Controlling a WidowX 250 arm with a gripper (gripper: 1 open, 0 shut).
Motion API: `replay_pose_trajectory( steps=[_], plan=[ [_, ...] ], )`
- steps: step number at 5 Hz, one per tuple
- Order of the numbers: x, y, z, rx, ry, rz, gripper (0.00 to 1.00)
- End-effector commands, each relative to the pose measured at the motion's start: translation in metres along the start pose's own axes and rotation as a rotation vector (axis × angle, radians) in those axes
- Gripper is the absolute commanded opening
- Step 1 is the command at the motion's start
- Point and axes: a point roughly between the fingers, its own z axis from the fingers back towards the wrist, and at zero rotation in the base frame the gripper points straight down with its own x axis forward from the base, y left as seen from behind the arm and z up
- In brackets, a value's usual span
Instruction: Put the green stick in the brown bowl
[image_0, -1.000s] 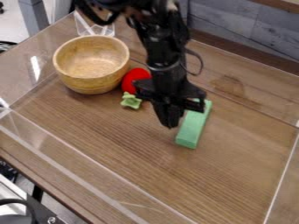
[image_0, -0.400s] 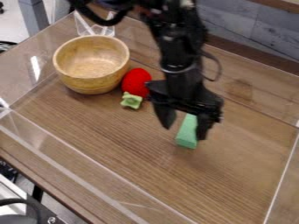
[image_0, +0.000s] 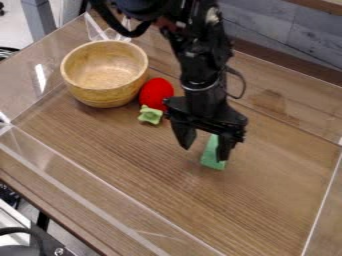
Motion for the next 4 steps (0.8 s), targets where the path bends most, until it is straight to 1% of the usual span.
replay_pose_trajectory(
  steps=[1, 2, 3, 4],
  plan=[
    [0.014, 0.006, 0.002, 0.003, -0.05, 0.001, 1.0],
    [0.019, 0.0, -0.008, 0.003, -0.048, 0.001, 1.0],
    [0.023, -0.006, -0.017, 0.003, -0.046, -0.002, 0.0],
    [0.019, -0.009, -0.022, 0.003, -0.038, -0.029, 0.0]
  ],
)
